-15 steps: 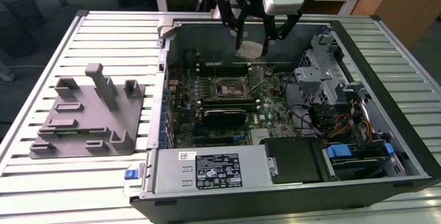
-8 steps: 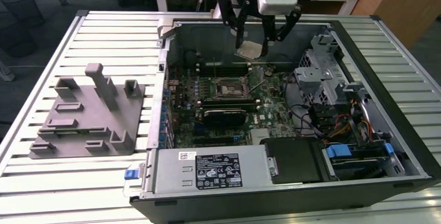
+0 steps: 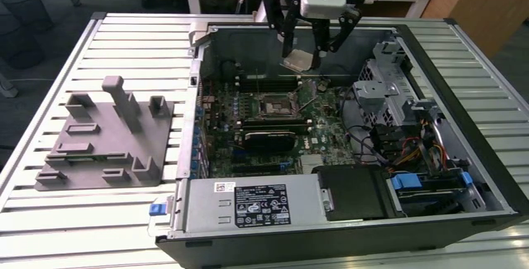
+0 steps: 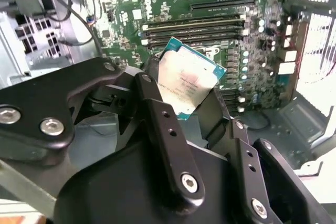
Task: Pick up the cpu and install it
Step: 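Place the cpu into insertion slot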
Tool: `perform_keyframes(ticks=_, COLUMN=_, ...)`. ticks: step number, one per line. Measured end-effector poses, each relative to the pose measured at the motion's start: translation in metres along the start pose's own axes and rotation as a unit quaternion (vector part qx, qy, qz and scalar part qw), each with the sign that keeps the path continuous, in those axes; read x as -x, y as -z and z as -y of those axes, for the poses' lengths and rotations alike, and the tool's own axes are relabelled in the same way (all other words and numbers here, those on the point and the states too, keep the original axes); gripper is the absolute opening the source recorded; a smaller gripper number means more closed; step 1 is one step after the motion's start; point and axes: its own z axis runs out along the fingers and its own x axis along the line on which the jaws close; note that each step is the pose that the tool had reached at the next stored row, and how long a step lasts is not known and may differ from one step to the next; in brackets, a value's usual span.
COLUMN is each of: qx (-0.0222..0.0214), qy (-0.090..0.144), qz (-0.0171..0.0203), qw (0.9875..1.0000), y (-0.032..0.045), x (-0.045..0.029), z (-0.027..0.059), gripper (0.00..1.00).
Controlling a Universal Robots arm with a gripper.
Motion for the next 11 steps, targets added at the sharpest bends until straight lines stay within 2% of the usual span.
perform_keyframes(ticks=3, qx=-0.0004, qy=-0.021, qz=-0.0001, qw=0.9998, y=-0.0007, x=-0.0004, z=0.0, gripper=0.53)
perform_keyframes(ticks=11, qx=0.0019, qy=-0.046, qz=0.0034, qw=0.9989, y=-0.0037, x=-0.0098, z=0.0018, gripper=0.53)
